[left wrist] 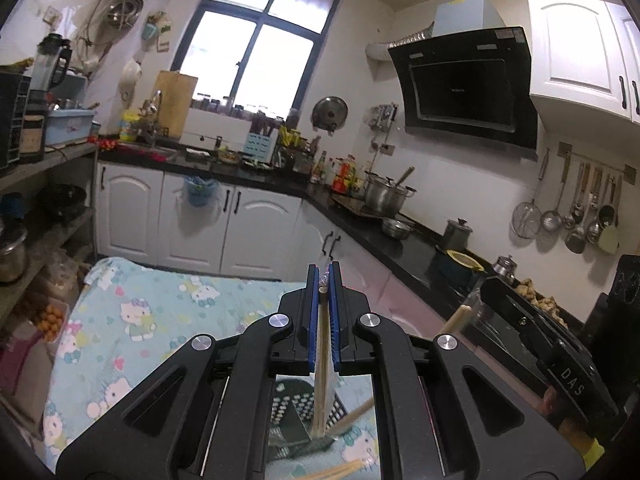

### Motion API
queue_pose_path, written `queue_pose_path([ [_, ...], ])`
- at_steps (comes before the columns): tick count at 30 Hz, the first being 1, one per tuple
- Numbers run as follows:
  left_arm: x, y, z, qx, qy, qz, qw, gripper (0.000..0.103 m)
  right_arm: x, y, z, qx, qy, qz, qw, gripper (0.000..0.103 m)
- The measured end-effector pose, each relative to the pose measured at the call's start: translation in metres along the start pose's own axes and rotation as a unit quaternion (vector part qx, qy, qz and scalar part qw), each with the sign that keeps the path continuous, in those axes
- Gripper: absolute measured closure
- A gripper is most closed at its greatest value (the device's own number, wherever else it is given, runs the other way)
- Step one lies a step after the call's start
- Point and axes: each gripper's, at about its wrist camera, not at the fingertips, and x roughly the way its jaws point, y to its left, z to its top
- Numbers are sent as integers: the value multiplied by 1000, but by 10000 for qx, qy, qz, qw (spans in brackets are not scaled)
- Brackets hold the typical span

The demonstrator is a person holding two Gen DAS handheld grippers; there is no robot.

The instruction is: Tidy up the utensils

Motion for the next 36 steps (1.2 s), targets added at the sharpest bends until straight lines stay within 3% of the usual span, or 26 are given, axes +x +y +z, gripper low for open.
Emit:
queue_pose_path([
  [11,16,6,-6,116,-129,236,9996,101,21,-13,-7,156,77,-220,9996,100],
  [36,52,22,-48,22,181,340,9993,101,60,-17,-48,249,480,-286,9981,100],
])
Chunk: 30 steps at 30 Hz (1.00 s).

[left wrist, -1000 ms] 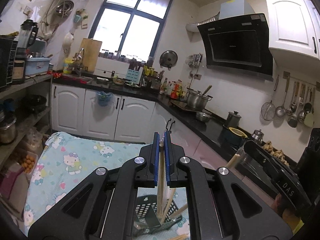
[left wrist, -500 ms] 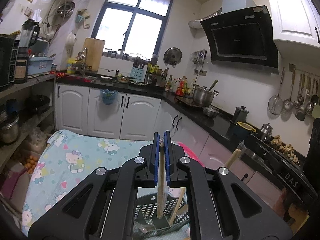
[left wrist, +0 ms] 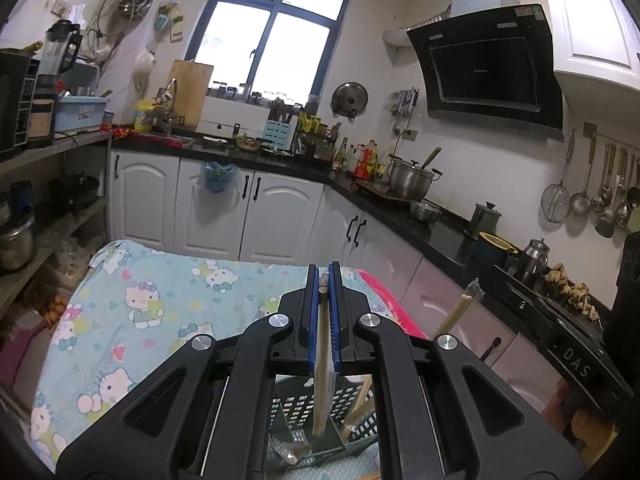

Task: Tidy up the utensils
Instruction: 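Open both tools to drop the chopsticks into the caddy, then withdraw both tools from the caddy toward the chopstick pile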

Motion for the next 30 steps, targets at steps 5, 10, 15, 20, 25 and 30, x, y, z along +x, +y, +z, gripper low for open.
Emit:
queue_pose_path([
  [5,7,4,-9,-83,142,-35,9999,101,7,-2,-6,5,111,-26,9999,99],
  [10,12,12,-20,-249,418,6,9988,93,20,-4,-18,40,445,-92,9990,94],
  [15,4,23,-27,-404,468,34,9981,66,19,-10,-29,170,518,-210,9983,62],
  [20,-9,30,-28,-559,440,48,9975,39,12,-13,-36,232,562,-251,9978,52],
  [25,-26,34,-25,-675,333,0,9972,11,4,-13,-38,186,548,-305,9979,42],
  [30,-38,38,-27,-791,367,57,9962,11,-12,-14,-44,261,509,-238,9981,36],
])
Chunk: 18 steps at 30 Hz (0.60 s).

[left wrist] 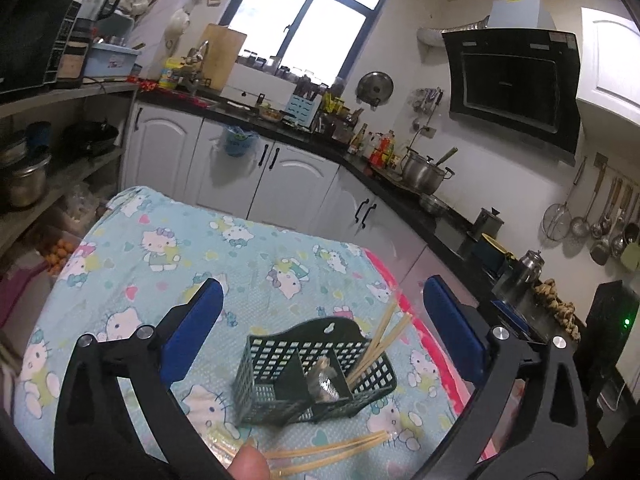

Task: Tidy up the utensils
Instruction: 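Withdraw both tools from the caddy toward the chopstick pile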

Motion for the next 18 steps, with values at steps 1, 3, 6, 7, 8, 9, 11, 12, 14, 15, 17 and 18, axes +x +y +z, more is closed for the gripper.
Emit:
queue_pose_path([
  [1,-2,1,-1,-16,11,0,10000,11,-3,0,-2,-3,1,4,10000,35],
  [3,-6,3,-4,-49,39,-1,10000,11,-10,0,-4,-2,6,34,10000,34],
  [6,-11,6,-10,-96,108,-13,9999,11,-19,0,-8,4,-8,83,10000,31],
  [7,-12,7,-12,-117,138,-17,9998,11,-22,1,-10,1,0,107,9999,30],
  [8,-13,7,-14,-139,159,-22,9998,11,-24,1,-10,0,2,120,9999,30],
  [9,-14,8,-15,-154,175,-26,9997,11,-27,2,-12,-2,2,139,9999,30],
  [11,-17,9,-18,-167,188,-33,9997,11,-31,5,-16,-30,32,186,9998,30],
  [12,-19,10,-20,-174,196,-47,9996,11,-33,6,-16,-37,40,196,9998,30],
  [14,-21,10,-23,-175,225,-66,9996,11,-35,9,-18,-39,53,228,9997,29],
  [15,-22,11,-25,-186,237,-64,9995,11,-37,10,-21,-41,72,246,9997,28],
  [17,-25,12,-29,-226,251,-78,9994,11,-40,11,-23,-41,89,256,9996,28],
  [18,-27,13,-31,-232,255,-82,9994,11,-42,12,-25,-41,101,273,9996,27],
])
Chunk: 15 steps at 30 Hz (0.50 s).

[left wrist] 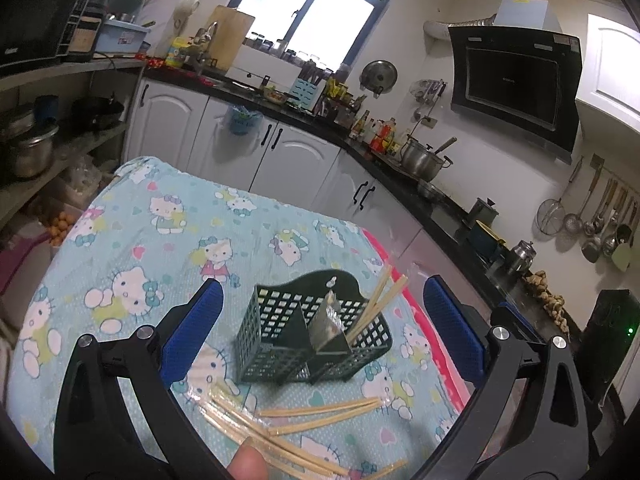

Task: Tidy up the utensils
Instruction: 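Withdraw both tools from the caddy toward the chopstick pile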

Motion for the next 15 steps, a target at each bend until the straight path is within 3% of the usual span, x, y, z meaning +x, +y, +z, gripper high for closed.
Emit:
queue_pose_path([
  [15,-15,14,-23,-119,140,136,9997,11,-11,8,-20,-44,164,32,9999,23],
])
